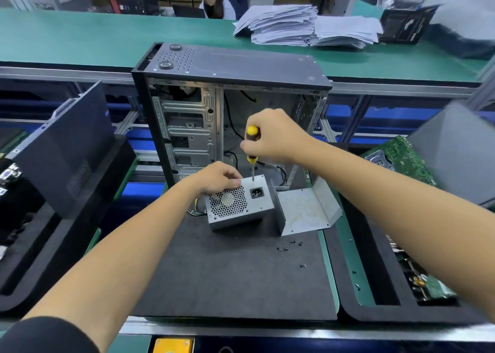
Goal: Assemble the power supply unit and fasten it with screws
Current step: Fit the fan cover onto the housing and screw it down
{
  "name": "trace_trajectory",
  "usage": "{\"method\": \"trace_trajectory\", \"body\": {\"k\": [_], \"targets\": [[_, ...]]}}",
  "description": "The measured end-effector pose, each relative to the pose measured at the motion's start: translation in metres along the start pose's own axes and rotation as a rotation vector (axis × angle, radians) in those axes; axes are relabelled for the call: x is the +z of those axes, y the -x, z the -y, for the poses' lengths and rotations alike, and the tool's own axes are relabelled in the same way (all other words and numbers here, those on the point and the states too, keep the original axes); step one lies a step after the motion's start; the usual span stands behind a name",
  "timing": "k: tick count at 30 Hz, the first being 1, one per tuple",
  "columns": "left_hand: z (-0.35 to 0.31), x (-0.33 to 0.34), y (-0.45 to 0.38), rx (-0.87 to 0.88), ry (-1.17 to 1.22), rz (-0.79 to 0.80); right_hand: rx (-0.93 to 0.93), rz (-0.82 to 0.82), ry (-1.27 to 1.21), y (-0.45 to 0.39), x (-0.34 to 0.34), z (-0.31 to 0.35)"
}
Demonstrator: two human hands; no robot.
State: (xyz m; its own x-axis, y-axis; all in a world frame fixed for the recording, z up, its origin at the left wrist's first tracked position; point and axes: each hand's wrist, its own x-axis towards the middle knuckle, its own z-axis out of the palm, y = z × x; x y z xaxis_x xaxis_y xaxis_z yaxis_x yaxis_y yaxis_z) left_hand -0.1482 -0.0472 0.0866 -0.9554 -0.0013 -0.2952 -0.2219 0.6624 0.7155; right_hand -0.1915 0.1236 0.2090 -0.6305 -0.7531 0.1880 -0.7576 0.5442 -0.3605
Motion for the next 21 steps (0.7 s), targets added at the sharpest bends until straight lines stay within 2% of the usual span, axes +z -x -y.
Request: {"method": "trace_trajectory", "body": {"k": [3, 5, 7, 10, 12, 16, 21], "targets": [[-0.003, 0.002, -0.002, -0.031, -0.028, -0.072, 0.125, -0.012, -0.233, 0.003, -0.011, -0.007], [-0.004, 0.003, -0.005, -0.037, -0.024, -0.091, 0.18, 0.023, -0.239, 0.006, -0.012, -0.016], [-0.003, 0.003, -0.006, -0.07, 0.049, -0.106, 0.173, 0.191, -0.159, 0.015, -0.006, -0.026], [-0.004, 0.007, -0.007, -0.132, 0.151, -0.161, 0.146, 0.566, -0.051, 0.036, 0.019, -0.04], [-0.007, 0.009, -0.007, -0.143, 0.116, -0.199, 0.094, 0.692, 0.067, 0.051, 0.045, -0.048], [-0.01, 0.023, 0.002, -0.1, -0.064, -0.321, 0.073, 0.739, 0.232, 0.078, 0.096, -0.062], [-0.007, 0.049, 0.018, -0.069, -0.389, -0.688, 0.092, 0.671, 0.384, 0.103, 0.139, -0.073]]}}
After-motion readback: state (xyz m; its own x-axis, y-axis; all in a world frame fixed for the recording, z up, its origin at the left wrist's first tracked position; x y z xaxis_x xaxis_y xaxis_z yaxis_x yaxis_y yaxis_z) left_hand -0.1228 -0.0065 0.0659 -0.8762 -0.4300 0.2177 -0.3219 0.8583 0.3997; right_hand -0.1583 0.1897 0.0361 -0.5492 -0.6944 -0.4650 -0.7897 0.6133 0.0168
